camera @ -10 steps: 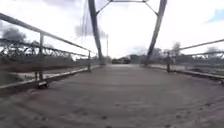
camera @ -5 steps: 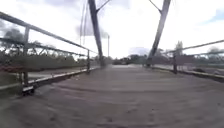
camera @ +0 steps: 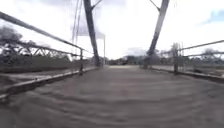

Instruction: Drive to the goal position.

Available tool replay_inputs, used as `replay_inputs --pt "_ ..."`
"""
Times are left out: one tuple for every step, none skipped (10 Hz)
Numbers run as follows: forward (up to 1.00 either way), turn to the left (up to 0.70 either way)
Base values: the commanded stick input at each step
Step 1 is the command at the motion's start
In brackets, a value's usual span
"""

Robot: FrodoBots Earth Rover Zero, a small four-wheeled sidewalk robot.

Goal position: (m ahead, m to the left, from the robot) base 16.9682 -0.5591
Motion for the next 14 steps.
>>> replay_inputs --pt "1.00 -0.20" --pt "1.00 -0.20" --pt "1.00 -0.20" --pt "1.00 -0.20" --pt "1.00 -0.20" --pt "1.00 -0.20" --pt "1.00 -0.20" --pt "1.00 -0.17" --pt "1.00 -0.09" --pt "1.00 -0.03" --pt "1.00 -0.01" --pt "1.00 0.00" --pt "1.00 0.00" --pt "1.00 0.00"
